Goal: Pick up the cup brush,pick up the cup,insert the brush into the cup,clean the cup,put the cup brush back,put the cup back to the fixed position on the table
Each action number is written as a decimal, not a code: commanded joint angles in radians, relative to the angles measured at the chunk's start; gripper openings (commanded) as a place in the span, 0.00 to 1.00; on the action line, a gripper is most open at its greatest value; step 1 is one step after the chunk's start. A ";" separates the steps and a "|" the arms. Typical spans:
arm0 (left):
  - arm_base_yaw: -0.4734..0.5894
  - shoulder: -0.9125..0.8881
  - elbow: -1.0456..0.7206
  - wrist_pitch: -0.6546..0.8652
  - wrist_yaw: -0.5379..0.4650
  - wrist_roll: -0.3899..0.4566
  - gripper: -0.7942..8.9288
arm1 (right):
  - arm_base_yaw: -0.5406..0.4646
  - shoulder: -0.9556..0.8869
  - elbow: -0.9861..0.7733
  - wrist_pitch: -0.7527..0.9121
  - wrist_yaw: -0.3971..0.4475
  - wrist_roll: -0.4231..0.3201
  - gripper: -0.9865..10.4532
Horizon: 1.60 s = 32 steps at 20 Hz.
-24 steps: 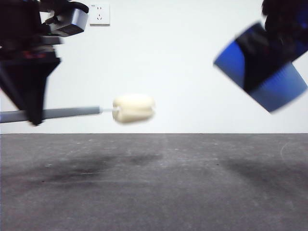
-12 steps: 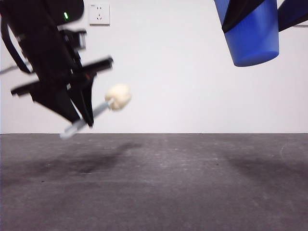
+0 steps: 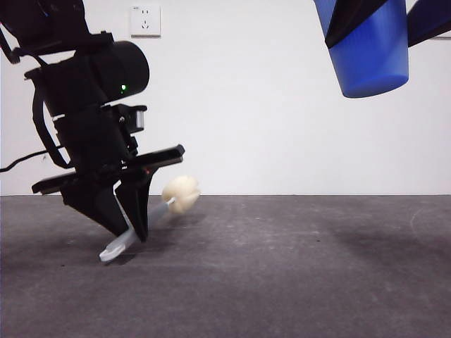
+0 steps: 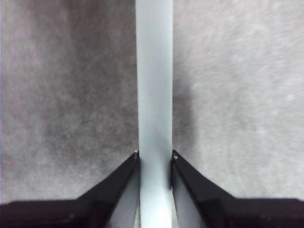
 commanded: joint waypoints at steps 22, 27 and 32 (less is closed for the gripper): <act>-0.024 -0.299 -0.005 -0.203 -0.002 0.080 0.38 | -0.174 0.192 -0.062 0.309 -0.204 -0.012 0.08; -0.046 -0.573 -0.005 -0.307 0.003 0.105 0.38 | -0.253 0.438 -0.070 0.527 -0.301 -0.055 0.08; -0.050 -0.772 -0.005 -0.392 0.001 0.105 0.38 | -0.301 0.659 -0.070 0.721 -0.367 -0.085 0.08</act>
